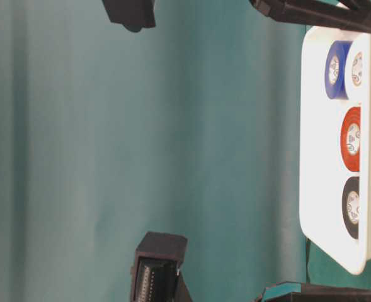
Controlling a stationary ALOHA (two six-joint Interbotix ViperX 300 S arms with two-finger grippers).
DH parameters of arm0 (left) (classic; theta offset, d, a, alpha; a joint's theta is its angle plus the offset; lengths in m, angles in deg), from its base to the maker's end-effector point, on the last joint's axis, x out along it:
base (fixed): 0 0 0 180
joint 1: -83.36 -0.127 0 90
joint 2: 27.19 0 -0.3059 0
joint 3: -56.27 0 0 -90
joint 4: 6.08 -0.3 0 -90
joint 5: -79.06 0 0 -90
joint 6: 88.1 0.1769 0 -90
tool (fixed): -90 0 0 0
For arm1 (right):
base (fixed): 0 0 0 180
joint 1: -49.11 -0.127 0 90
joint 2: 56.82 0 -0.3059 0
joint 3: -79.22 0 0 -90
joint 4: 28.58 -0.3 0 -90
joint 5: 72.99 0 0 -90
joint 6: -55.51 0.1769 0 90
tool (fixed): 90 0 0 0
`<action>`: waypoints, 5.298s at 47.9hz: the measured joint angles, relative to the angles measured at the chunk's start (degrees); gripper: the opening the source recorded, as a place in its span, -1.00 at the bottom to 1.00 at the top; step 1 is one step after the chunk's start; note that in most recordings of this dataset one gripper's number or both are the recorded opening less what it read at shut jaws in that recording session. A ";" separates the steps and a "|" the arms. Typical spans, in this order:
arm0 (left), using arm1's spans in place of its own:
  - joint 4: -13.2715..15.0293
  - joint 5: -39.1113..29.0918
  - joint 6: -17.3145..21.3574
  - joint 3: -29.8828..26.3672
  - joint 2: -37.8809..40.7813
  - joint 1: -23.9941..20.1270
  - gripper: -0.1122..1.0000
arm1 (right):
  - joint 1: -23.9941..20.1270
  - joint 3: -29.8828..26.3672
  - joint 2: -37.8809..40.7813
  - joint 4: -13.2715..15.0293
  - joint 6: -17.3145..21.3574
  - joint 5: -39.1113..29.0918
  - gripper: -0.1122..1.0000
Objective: Put the tape alternately from left to right into the white case.
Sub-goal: 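Lower the right gripper into the teal roll's hole and grasp it, then lift the teal roll and carry it to the tray's top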
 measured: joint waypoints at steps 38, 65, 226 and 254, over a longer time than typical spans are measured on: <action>0.00 0.00 0.00 -0.09 0.00 0.00 0.17 | 4.22 -1.93 9.49 0.79 0.09 -0.09 0.68; 0.00 0.00 0.00 -0.09 0.00 0.00 0.17 | 4.31 -3.25 13.18 0.88 0.00 0.09 0.56; 0.00 0.00 -0.09 0.00 0.00 0.00 0.17 | 31.46 -18.02 14.94 9.76 -1.76 -1.76 -0.33; -0.09 0.09 -0.09 0.00 0.00 0.09 0.17 | 33.84 -18.28 16.96 9.93 -1.76 1.41 -0.33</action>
